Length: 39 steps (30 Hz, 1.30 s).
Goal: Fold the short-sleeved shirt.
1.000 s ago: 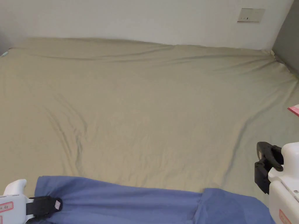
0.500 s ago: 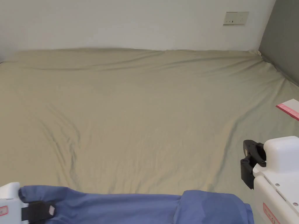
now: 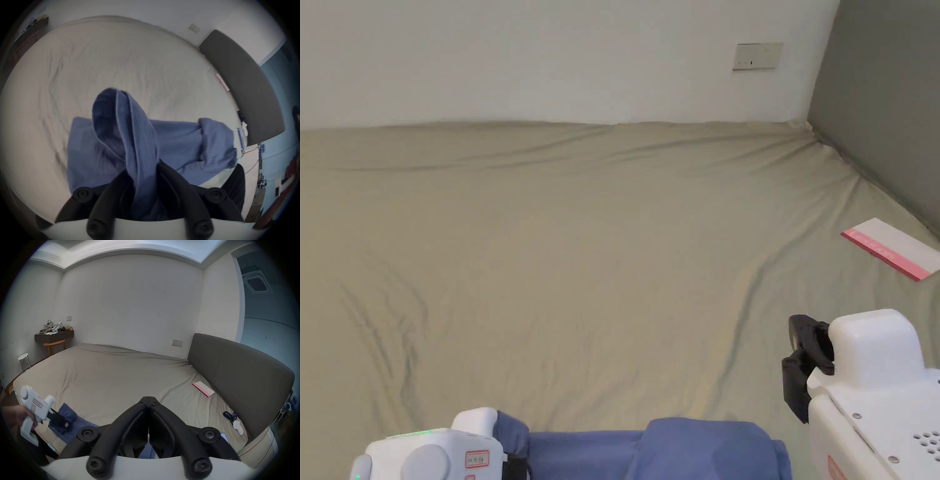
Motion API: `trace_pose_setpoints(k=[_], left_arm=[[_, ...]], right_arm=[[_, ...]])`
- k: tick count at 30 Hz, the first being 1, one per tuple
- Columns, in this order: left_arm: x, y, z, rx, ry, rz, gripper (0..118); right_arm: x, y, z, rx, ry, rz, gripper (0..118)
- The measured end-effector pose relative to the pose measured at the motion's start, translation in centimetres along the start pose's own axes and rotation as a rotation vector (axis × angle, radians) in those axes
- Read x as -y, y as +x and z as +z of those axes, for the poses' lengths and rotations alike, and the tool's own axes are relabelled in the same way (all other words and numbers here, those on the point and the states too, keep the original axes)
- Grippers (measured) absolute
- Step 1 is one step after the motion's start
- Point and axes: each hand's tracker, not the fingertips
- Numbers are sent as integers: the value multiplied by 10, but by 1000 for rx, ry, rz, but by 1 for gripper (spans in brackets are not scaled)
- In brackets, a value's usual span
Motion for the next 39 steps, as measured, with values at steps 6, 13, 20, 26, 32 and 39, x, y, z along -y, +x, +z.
trace_pose_setpoints(k=[6,13,20,26,32,39], left_arm=[[5,11,-17,326,5,180,118],[1,9,41,295,202,91,33],[28,19,44,-57,350,-219,0],[65,47,-18,-67,224,-322,0],[77,89,-33,-110,268,-384,0],[73,116,-30,211,236,-370,0]], right_arm=[[9,11,-6,22,-33,-33,2],[14,19,-9,28,-54,-64,3],[10,12,-5,14,-42,-63,3],[7,7,3,-1,-36,-42,3],[3,9,11,0,-18,-39,3],[2,15,10,15,-24,-44,3]])
